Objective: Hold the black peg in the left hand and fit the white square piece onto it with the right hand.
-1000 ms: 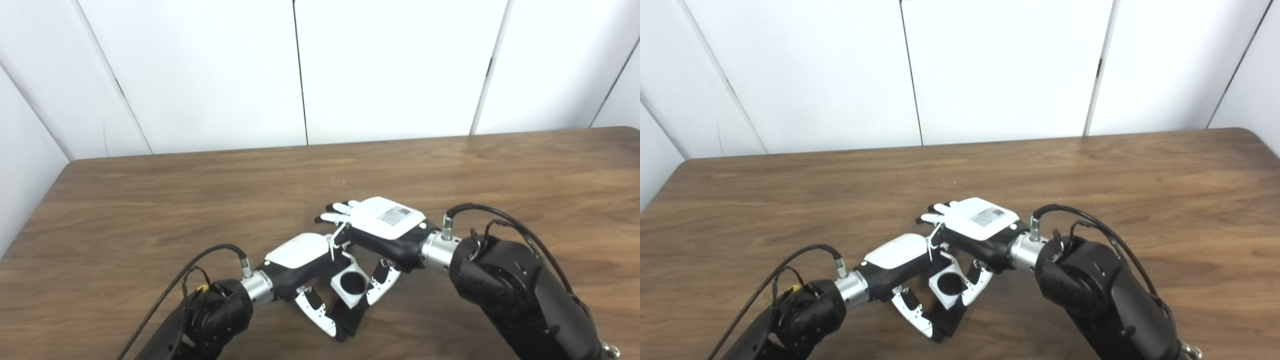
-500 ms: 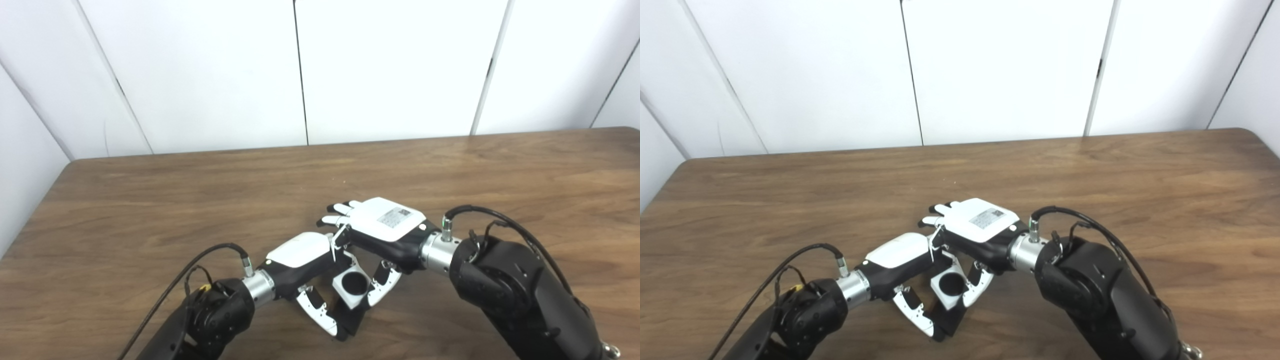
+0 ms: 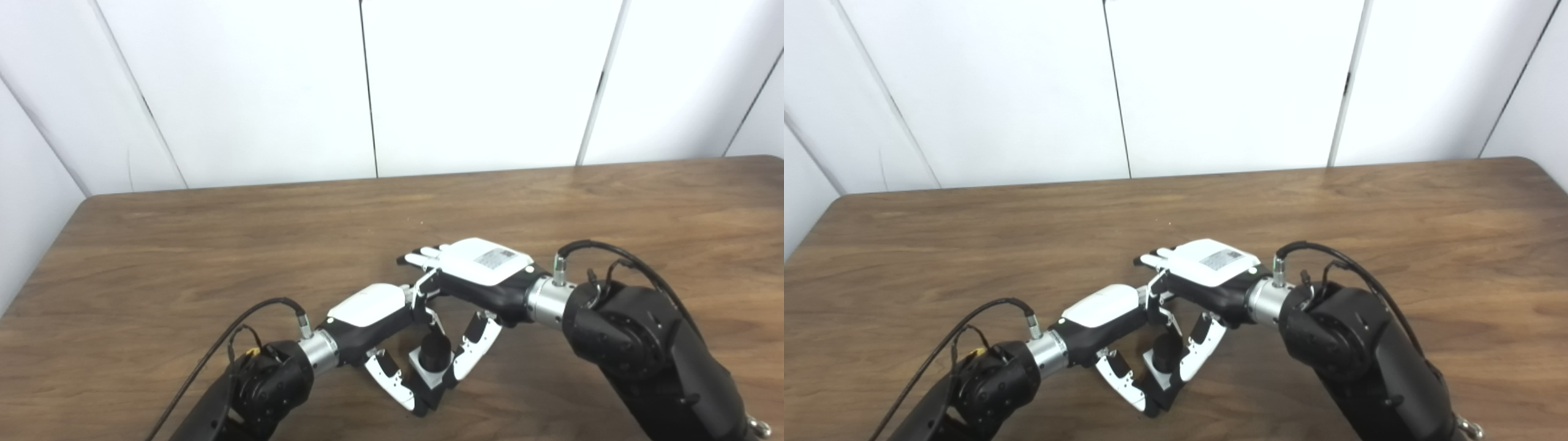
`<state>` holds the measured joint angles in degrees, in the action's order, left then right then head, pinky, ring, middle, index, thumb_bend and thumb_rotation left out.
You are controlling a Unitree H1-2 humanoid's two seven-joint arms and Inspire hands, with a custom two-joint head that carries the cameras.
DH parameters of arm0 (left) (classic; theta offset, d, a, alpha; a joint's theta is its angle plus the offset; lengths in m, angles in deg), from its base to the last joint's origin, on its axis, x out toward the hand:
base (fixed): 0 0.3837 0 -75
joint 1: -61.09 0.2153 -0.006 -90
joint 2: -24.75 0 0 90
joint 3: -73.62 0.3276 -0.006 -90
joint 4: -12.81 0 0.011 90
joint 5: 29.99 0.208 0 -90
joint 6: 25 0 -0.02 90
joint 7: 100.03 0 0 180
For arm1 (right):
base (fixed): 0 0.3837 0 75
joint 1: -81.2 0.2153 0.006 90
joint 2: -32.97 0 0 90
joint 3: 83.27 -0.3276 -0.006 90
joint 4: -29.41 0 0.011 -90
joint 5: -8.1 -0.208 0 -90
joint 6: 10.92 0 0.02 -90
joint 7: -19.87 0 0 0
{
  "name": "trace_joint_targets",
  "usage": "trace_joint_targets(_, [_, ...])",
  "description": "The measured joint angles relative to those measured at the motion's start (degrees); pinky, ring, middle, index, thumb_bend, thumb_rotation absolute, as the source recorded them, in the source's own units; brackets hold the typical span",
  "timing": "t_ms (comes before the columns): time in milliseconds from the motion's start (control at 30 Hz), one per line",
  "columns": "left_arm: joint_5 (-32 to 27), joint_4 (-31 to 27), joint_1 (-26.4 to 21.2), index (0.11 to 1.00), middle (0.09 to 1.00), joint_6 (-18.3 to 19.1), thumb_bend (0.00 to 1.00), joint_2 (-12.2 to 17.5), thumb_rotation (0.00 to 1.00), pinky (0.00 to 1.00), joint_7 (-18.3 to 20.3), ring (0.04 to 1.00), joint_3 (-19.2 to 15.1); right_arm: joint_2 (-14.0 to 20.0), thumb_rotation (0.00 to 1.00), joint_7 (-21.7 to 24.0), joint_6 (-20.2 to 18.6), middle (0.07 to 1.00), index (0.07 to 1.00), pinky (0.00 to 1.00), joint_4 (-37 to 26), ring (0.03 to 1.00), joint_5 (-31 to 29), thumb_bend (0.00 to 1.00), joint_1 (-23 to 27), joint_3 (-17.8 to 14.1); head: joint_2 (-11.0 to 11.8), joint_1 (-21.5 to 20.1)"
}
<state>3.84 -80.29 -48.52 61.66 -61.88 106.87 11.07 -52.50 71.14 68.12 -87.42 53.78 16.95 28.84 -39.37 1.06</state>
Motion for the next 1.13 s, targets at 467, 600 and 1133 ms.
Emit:
trace_joint_targets(467, [-1.0,0.9,0.0,0.554,1.000,-0.1,0.93,-0.3,0.25,1.00,-0.1,1.000,-0.4,2.9,0.35,3.4,-3.5,0.983,0.774,1.00,-6.0,1.000,-2.0,1.00,1.2,-3.3,0.2,-0.5])
trace_joint_targets(600, [-1.0,0.9,-0.1,0.554,1.000,-0.1,0.93,-0.3,0.25,1.00,-0.1,1.000,-0.4,4.7,0.36,4.2,-4.3,0.978,0.773,1.00,-8.3,1.000,-2.5,1.00,1.2,-4.9,0.3,-0.6])
trace_joint_targets(1133, [-1.0,1.0,-0.1,0.575,0.990,-0.1,0.93,0.0,0.28,1.00,-0.1,1.000,-0.5,7.7,0.47,3.2,-5.9,1.000,0.993,1.00,-8.1,1.000,-3.6,1.00,0.7,-10.1,0.7,-0.6])
